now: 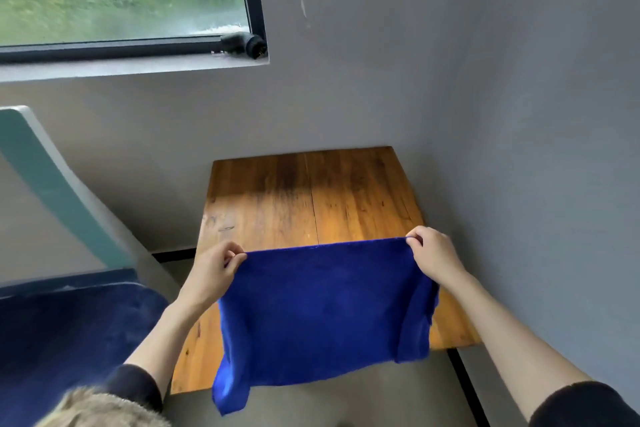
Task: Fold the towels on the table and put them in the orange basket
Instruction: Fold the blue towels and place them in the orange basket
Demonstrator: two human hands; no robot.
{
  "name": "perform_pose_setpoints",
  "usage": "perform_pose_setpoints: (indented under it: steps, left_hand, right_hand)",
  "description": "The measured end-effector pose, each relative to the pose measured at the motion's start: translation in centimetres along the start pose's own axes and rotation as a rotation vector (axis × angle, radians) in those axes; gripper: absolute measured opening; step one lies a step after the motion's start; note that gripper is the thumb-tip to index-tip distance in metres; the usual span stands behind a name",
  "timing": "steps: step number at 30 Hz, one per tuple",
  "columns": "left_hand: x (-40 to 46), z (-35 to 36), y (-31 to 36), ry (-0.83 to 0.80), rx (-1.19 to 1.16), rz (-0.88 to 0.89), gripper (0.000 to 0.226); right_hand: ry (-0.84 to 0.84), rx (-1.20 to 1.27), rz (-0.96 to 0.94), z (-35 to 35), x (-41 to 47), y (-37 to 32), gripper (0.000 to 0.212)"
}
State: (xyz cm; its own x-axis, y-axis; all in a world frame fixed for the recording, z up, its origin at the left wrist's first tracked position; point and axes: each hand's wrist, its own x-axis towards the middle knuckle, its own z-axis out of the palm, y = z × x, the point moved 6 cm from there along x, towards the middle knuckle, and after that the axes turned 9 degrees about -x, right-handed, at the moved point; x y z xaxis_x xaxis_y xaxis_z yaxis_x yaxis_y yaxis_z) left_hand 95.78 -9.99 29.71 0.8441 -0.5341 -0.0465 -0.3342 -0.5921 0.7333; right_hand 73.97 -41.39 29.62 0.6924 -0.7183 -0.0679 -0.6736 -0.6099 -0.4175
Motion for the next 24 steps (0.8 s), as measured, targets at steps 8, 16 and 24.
perform_pose_setpoints:
  steps: [8, 16, 24]
  left_hand:
    - [9.9, 2.9, 0.5, -0.019, 0.164, 0.033, 0.009]
    - [18.0, 4.8, -0.4, 0.024, 0.034, 0.097, 0.012]
    - [15.7, 7.9, -12.1, -0.201, 0.029, -0.206, 0.027]
  right_hand:
    - [-0.085, -0.095, 0.024, 3.2, 10.4, 1.1, 0.020]
    - [0.073, -0.042, 0.156, 5.0, 16.5, -0.1, 0.032]
    - [-0.302, -0.116, 0.081, 16.2, 11.9, -4.4, 0.045]
